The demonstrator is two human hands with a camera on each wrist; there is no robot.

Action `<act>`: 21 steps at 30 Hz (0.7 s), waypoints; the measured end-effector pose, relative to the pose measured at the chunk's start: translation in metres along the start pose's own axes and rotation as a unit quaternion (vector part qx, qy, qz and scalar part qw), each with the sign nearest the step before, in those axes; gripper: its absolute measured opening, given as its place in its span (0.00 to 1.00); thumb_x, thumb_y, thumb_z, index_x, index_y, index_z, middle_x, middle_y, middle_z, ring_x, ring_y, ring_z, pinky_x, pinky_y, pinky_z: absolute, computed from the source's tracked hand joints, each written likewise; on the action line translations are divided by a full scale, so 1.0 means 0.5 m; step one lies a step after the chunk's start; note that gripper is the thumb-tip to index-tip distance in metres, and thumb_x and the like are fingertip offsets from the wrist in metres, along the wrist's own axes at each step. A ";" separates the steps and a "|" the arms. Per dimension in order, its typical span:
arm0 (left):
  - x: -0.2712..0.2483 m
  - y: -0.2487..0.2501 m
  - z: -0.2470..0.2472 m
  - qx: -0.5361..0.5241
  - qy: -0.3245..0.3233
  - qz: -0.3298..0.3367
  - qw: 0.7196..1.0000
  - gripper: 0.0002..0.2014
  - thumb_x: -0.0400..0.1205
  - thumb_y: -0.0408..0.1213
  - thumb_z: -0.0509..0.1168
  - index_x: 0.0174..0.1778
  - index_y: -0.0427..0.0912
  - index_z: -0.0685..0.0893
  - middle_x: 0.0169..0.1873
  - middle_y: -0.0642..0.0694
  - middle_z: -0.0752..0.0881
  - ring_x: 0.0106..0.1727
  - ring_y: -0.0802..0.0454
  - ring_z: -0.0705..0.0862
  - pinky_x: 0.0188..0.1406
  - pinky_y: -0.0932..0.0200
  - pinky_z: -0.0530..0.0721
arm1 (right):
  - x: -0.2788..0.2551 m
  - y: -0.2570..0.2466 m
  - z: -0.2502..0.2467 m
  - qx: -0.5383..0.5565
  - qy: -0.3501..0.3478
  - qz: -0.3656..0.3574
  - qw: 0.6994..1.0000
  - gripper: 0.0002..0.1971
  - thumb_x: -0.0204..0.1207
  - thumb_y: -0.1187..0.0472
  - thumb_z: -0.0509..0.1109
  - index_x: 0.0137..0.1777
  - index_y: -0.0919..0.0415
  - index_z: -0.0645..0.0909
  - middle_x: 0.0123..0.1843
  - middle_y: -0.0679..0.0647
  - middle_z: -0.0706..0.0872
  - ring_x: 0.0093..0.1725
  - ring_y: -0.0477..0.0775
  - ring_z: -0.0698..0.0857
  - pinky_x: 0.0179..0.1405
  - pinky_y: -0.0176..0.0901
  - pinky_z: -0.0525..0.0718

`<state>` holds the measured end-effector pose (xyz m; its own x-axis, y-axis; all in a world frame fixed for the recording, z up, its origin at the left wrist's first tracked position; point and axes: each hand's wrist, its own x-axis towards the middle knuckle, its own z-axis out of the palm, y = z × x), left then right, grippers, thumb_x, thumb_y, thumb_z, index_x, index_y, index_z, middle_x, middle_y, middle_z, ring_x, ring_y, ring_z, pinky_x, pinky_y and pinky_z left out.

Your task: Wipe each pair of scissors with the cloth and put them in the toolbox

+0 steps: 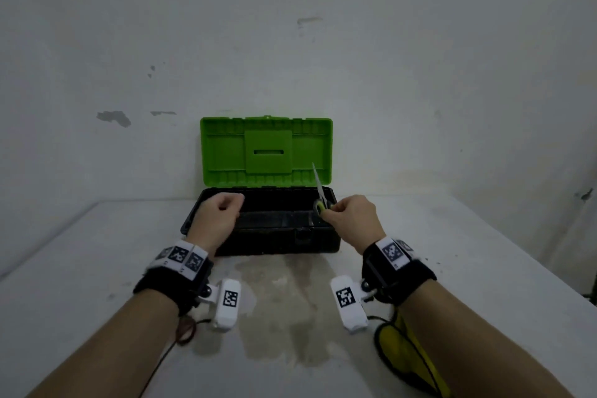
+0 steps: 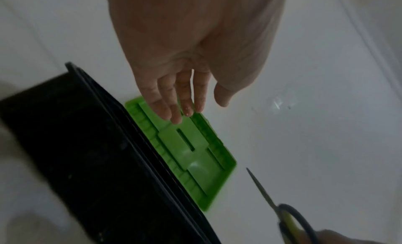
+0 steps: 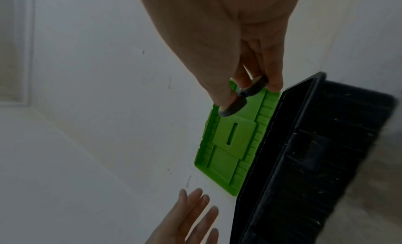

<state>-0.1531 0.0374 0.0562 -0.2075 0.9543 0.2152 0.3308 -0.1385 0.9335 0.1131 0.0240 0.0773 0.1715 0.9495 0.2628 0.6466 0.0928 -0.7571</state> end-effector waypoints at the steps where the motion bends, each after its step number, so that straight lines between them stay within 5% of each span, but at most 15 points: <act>1: 0.028 -0.012 -0.019 0.019 0.014 0.002 1.000 0.15 0.81 0.57 0.66 0.54 0.51 0.89 0.52 0.50 0.91 0.57 0.48 0.88 0.65 0.43 0.85 | 0.023 -0.012 0.014 -0.017 -0.008 -0.001 1.000 0.17 0.70 0.51 0.78 0.30 0.66 0.86 0.26 0.58 0.85 0.29 0.55 0.83 0.28 0.40 0.78; 4: 0.098 -0.043 -0.066 0.078 0.039 0.010 0.996 0.16 0.85 0.49 0.66 0.62 0.43 0.87 0.58 0.45 0.89 0.61 0.44 0.85 0.68 0.47 0.81 | 0.087 -0.050 0.074 -0.073 -0.051 0.005 0.996 0.22 0.72 0.46 0.77 0.33 0.69 0.87 0.27 0.58 0.83 0.30 0.55 0.84 0.27 0.41 0.77; 8: 0.160 -0.096 -0.109 0.131 0.046 -0.010 0.990 0.21 0.87 0.48 0.63 0.71 0.39 0.82 0.67 0.39 0.85 0.69 0.40 0.82 0.72 0.46 0.77 | 0.144 -0.089 0.171 -0.166 -0.116 0.042 0.978 0.25 0.72 0.43 0.77 0.28 0.61 0.72 0.27 0.53 0.76 0.25 0.51 0.76 0.19 0.39 0.67; 11: 0.190 -0.143 -0.119 0.157 0.035 -0.034 0.986 0.24 0.89 0.46 0.59 0.77 0.35 0.76 0.75 0.36 0.79 0.74 0.39 0.77 0.74 0.49 0.71 | 0.169 -0.097 0.234 -0.183 -0.165 0.061 0.967 0.23 0.71 0.45 0.79 0.31 0.61 0.73 0.30 0.53 0.79 0.27 0.50 0.78 0.21 0.39 0.71; 17: 0.226 -0.239 -0.103 0.094 -0.020 -0.094 0.991 0.22 0.90 0.48 0.47 0.61 0.39 0.83 0.66 0.33 0.83 0.66 0.38 0.81 0.73 0.42 0.75 | 0.187 -0.113 0.323 -0.271 -0.207 0.053 0.939 0.23 0.71 0.44 0.78 0.32 0.61 0.73 0.30 0.52 0.78 0.30 0.50 0.78 0.30 0.41 0.78; 21: 0.229 -0.251 -0.100 0.081 -0.021 -0.095 0.992 0.23 0.90 0.48 0.46 0.63 0.39 0.83 0.65 0.39 0.83 0.67 0.41 0.80 0.73 0.44 0.75 | 0.192 -0.123 0.361 -0.298 -0.229 0.051 0.925 0.23 0.73 0.45 0.77 0.32 0.61 0.73 0.30 0.52 0.78 0.34 0.53 0.81 0.36 0.42 0.81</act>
<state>-0.2643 0.1508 -0.0218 -0.2424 0.9699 0.0244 0.4345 0.0860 0.8966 -0.0445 0.1633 0.0413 0.0106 0.9844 -0.1757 0.9630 -0.0574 -0.2635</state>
